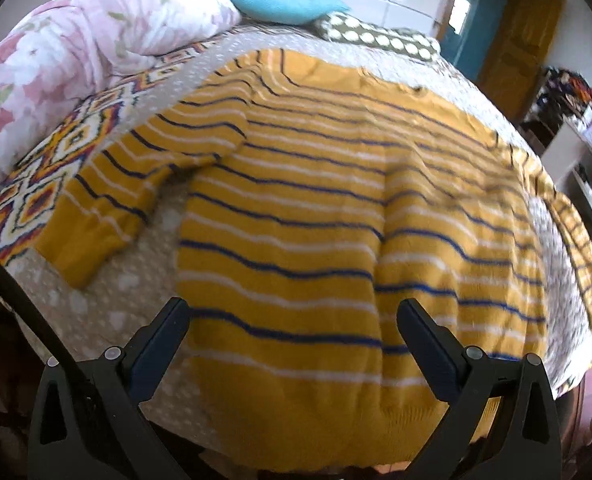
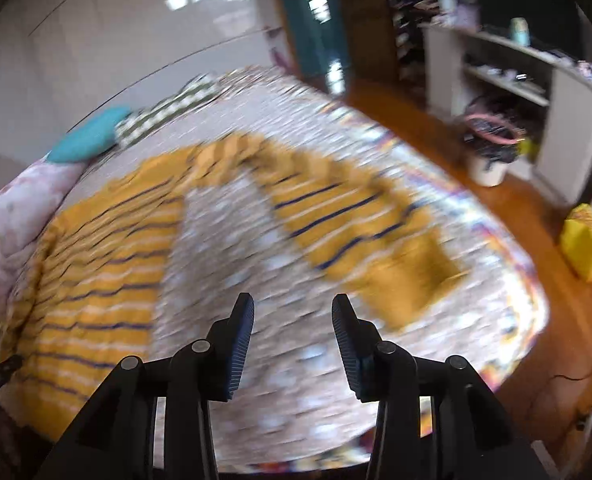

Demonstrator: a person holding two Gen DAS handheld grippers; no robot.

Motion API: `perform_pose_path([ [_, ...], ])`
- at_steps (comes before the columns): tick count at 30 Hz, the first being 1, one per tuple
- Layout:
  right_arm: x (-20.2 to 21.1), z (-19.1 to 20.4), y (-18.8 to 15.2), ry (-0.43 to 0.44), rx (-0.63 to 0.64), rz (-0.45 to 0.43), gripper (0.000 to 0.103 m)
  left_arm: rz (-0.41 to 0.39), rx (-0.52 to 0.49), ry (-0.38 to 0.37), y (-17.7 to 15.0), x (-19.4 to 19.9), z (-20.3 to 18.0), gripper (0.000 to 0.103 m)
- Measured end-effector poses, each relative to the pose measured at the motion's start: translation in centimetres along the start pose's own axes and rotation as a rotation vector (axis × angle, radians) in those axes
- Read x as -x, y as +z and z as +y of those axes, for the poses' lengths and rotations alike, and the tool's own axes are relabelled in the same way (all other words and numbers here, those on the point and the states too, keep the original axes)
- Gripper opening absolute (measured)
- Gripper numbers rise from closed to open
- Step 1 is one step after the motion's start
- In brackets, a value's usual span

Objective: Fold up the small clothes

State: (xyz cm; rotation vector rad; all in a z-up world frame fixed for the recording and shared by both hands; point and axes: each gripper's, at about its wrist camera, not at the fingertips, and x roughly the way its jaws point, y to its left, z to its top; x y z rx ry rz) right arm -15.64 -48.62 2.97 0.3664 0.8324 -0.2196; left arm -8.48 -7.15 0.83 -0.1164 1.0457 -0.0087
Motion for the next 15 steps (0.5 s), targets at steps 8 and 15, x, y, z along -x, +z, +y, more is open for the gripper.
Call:
perform_pose_path([
  [8,-4.8,9.5,-3.4,0.107,0.223,0.085,0.047,-0.012,-0.019,0.016,-1.4,-1.3,-0.6,0.103],
  [15,-5.6,16.7,-4.6,0.117,0.351,0.146,0.047,-0.03,-0.091,0.116,-2.2,-2.5,-1.4,0.103],
])
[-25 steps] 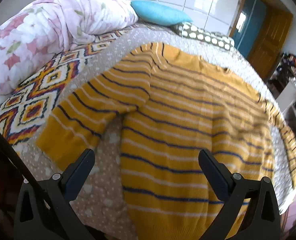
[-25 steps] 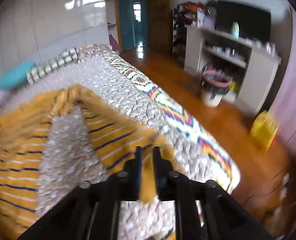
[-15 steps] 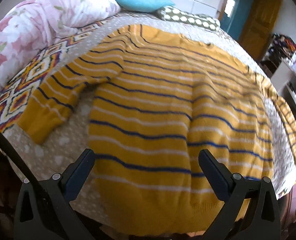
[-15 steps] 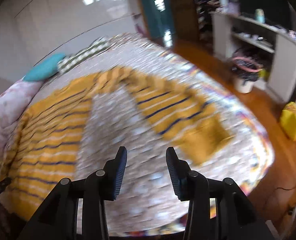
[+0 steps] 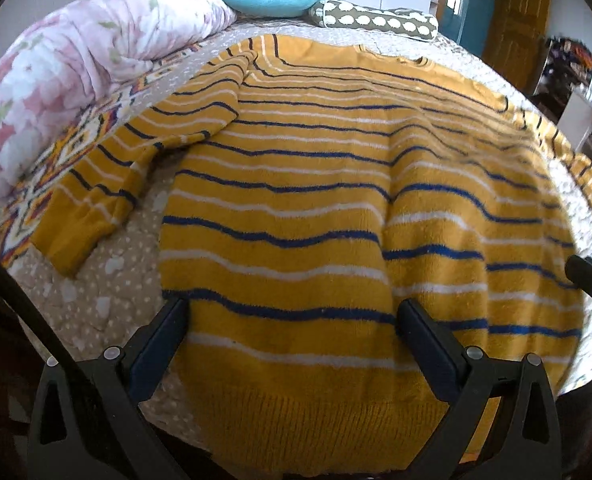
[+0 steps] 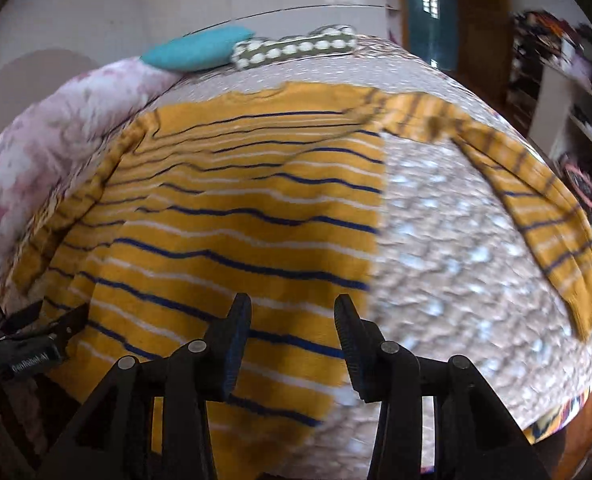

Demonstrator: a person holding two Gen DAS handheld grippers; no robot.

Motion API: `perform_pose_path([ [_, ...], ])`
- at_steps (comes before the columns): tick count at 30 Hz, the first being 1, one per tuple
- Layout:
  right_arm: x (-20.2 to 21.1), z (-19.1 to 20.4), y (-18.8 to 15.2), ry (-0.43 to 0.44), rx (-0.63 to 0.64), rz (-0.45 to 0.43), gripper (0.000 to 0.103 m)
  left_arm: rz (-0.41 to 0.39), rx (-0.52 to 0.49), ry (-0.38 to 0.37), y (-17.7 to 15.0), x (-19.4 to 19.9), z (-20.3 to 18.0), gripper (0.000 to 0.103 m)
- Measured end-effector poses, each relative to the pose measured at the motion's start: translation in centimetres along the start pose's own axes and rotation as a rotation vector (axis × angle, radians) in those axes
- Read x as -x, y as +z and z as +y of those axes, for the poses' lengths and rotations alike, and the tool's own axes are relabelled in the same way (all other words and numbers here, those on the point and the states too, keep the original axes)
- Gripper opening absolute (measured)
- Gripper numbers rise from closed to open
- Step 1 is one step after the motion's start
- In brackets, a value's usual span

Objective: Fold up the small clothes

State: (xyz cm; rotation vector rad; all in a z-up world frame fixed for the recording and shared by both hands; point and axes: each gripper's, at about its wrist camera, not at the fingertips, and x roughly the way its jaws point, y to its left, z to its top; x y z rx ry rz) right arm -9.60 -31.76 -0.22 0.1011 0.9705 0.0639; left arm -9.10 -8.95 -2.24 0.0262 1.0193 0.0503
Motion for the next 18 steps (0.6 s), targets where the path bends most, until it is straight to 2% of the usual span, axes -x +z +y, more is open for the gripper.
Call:
perform_pose_path([
  [5,-1.6,0.4,-0.5,-0.029,-0.031,0.051,0.05,-0.009,0.0,0.009,-0.2,-0.1,-0.3,0.103],
  [8,-1.6,0.3,-0.8,-0.029,-0.061,0.022,0.053,-0.012,-0.001,0.012,-0.1,-0.1,-0.4,0.103],
  [15,-1.7,1.8,-2.2,-0.11,0.005,-0.042,0.062,-0.029,-0.012,0.033,-0.6,-0.3,-0.9,0.103],
  [18,-1.9,1.8,-2.5,-0.116,-0.005,-0.058,0.064,-0.038,-0.015,0.039,-0.9,-0.2,-1.1,0.103],
])
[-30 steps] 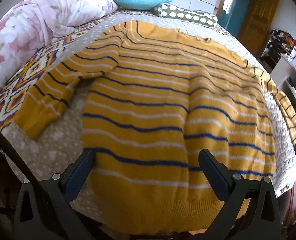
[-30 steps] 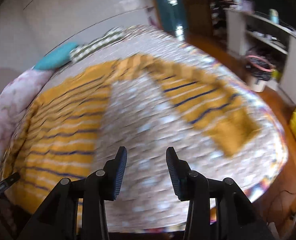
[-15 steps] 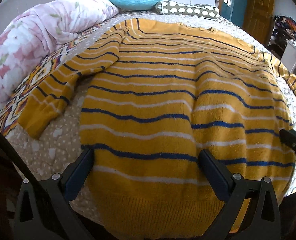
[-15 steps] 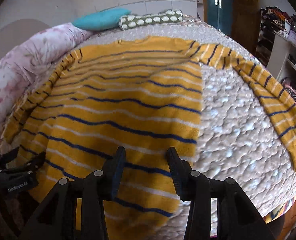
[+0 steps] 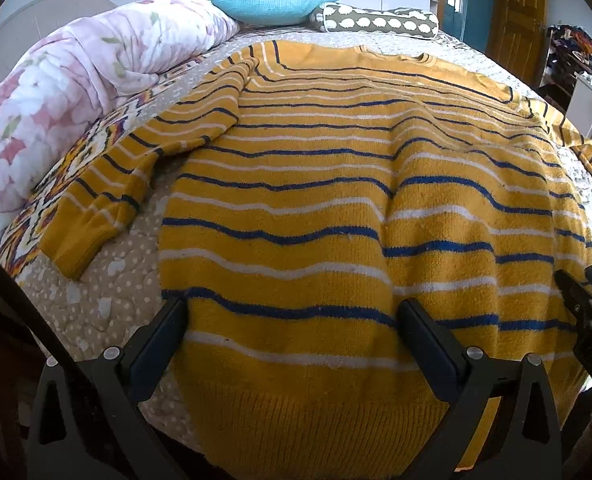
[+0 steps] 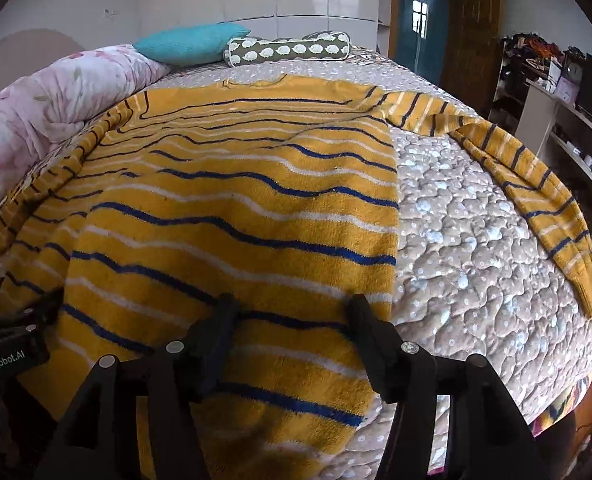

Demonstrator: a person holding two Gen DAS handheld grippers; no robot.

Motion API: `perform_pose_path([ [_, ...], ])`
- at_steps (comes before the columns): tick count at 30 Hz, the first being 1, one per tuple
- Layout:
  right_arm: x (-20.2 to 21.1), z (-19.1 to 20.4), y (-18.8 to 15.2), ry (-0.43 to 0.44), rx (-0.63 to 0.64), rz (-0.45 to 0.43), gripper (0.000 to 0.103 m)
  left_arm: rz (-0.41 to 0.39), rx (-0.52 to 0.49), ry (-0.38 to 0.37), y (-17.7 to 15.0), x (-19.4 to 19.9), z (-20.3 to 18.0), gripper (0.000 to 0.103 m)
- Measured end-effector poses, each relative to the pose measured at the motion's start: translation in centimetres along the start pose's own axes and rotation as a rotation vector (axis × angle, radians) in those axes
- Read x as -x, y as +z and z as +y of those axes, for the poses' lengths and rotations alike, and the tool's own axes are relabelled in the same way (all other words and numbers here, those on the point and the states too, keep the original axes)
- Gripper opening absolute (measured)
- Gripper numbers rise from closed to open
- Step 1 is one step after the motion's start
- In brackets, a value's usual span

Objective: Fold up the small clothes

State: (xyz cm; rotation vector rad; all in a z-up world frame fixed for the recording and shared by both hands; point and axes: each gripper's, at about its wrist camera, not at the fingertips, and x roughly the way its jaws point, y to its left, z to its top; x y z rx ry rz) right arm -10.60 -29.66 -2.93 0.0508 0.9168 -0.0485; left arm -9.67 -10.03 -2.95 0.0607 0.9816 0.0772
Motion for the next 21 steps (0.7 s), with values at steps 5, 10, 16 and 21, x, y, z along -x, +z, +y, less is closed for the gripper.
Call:
perform_pose_path([
  [5,0.0,-0.27,-0.14,0.019,-0.014,-0.01,0.066,-0.009,-0.004,0.007,-0.13,0.04,-0.17,0.103],
  [10,0.09,0.23,-0.45,0.004,0.002,-0.032,0.067,-0.007,-0.001,0.005,-0.08,0.05,-0.19,0.103],
  [16,0.1,0.14,-0.54,0.008,0.005,-0.041,0.068,-0.011,-0.005,0.01,-0.2,0.07,-0.2,0.103],
  [21,0.07,0.23,-0.6,0.012,0.007,-0.042,0.068,-0.014,-0.004,0.026,-0.25,0.24,-0.32,0.103],
])
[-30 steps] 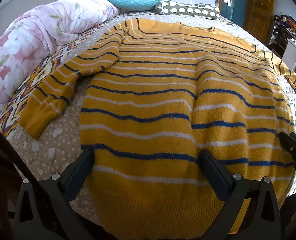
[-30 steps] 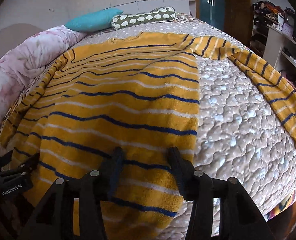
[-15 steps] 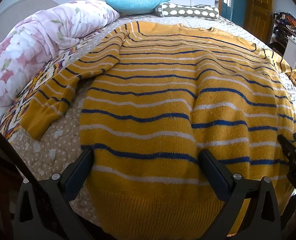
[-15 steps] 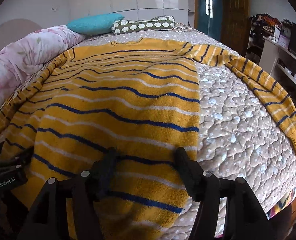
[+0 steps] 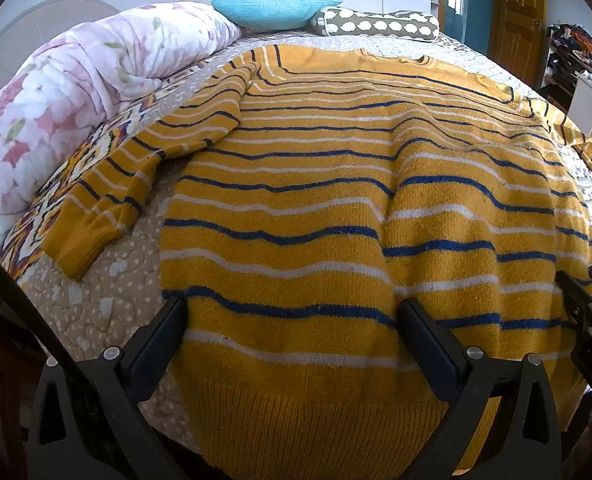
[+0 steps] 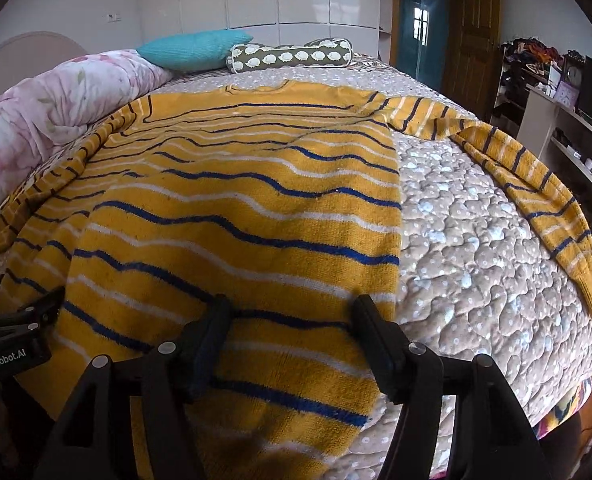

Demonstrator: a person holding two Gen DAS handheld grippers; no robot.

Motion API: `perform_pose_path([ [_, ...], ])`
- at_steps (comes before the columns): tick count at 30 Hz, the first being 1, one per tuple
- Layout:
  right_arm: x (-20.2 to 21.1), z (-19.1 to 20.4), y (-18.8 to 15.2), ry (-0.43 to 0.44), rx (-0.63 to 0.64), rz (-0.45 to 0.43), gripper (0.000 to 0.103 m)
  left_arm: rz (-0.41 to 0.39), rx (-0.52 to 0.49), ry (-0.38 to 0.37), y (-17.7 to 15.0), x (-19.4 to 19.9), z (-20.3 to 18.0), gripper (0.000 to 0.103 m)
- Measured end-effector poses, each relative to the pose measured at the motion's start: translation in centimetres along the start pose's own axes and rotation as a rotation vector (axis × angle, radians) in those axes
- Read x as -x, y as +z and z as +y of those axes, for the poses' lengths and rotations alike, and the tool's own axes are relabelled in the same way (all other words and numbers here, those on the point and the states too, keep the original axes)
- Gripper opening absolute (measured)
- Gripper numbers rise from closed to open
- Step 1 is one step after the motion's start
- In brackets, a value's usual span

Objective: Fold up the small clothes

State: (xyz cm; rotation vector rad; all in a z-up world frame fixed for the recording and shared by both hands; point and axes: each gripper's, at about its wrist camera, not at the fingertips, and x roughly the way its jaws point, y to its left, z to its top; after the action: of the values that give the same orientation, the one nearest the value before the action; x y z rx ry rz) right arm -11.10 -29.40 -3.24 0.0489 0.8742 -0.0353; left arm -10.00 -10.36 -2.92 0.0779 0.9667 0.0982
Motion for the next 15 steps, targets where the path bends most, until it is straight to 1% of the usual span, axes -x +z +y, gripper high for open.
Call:
perform_pose_path([
  [4,-0.01,0.03,-0.01,0.0,0.0,-0.002,0.069,0.002,0.019,0.023,0.07,-0.02,-0.24,0.103],
  [8,-0.03,0.0,-0.03,0.005,0.004,-0.004,0.07,0.035,0.024,0.025,0.41,-0.19,-0.29,0.103],
  [15,-0.16,-0.18,0.05,0.013,0.006,-0.002,0.071,0.011,0.035,0.03,-0.43,0.29,-0.19,0.103],
])
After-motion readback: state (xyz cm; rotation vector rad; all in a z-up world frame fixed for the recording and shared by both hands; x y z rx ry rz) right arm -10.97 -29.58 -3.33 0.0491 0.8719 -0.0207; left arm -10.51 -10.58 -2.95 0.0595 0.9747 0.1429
